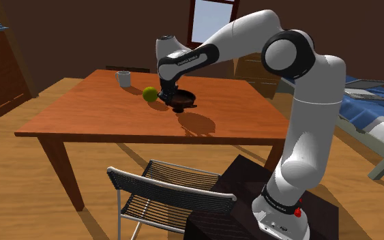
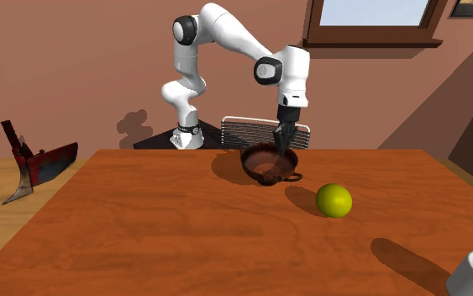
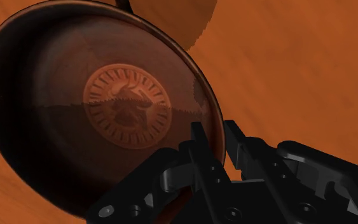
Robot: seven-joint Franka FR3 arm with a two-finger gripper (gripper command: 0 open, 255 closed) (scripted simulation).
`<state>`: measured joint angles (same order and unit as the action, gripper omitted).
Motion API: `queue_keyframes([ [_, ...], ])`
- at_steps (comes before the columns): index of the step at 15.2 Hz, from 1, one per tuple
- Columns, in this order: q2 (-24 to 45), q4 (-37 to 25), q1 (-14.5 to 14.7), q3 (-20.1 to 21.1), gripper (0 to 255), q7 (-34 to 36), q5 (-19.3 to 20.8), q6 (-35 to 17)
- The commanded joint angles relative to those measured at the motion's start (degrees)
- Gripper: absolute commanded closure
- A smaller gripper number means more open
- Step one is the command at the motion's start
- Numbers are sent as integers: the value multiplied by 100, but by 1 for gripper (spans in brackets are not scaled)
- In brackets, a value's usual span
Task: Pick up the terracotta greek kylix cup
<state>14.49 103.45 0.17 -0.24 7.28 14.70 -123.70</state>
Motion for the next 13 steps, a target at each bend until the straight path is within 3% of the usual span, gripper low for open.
queue_keyframes([
  [1, -55, -71, -1, 3, 255, -34, -18, 118],
  [13, -245, -596, 7, 24, 255, -201, -106, 818],
])
